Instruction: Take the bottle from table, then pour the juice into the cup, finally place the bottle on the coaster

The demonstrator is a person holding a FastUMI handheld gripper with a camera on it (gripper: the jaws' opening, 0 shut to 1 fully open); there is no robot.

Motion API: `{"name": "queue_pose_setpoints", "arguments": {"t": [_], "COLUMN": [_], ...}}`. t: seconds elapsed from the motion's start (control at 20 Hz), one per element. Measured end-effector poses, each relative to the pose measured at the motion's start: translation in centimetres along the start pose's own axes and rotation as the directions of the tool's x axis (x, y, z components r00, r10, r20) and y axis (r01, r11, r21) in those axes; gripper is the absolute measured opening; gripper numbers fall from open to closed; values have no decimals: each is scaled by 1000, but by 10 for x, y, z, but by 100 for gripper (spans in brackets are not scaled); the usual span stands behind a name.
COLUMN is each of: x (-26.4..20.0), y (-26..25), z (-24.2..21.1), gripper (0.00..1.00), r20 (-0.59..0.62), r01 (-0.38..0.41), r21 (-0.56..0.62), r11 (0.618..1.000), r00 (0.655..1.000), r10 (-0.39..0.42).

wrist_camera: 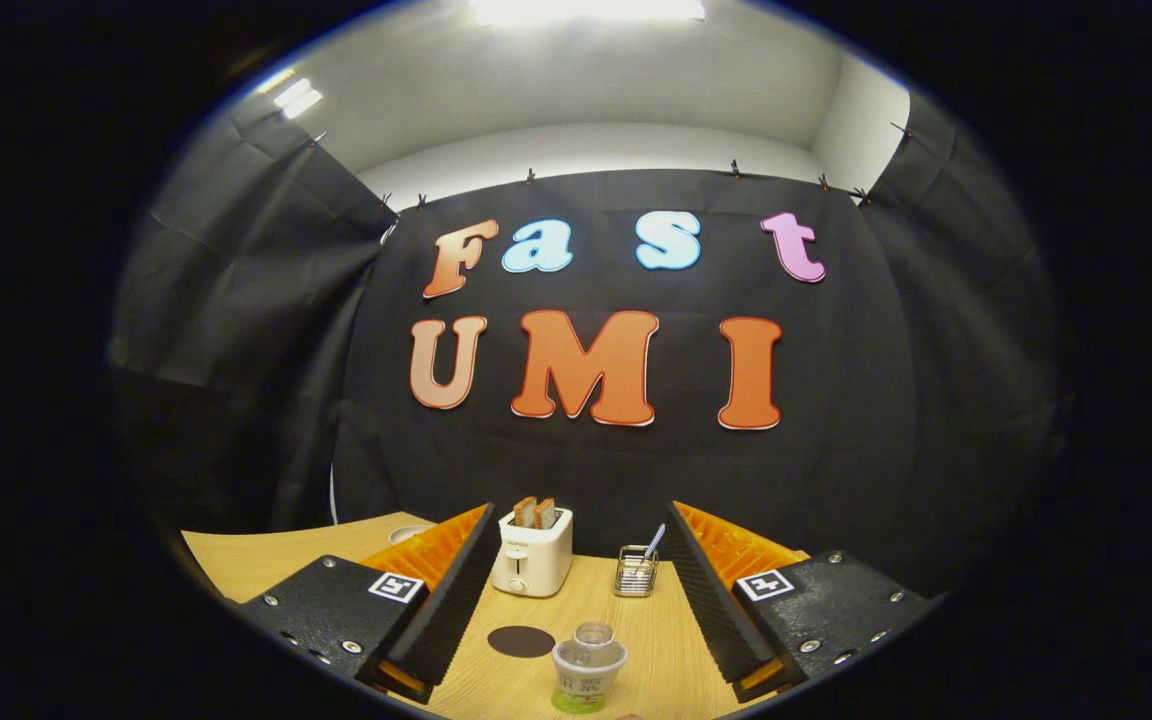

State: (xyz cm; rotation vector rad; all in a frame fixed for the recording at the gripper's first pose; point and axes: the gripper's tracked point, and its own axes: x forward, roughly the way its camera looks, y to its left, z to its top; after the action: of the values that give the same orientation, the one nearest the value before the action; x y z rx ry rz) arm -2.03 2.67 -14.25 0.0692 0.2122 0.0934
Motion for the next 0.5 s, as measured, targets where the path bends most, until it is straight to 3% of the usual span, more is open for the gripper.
{"name": "queue_pose_setpoints", "arguments": {"t": [0.5], "x": [10], "y": [-3], "z": [-125], "gripper": [98], "r20": [-224], "r01": [4], "r21": [110], "r11": [994], "r00": [974], "r10": [21]}}
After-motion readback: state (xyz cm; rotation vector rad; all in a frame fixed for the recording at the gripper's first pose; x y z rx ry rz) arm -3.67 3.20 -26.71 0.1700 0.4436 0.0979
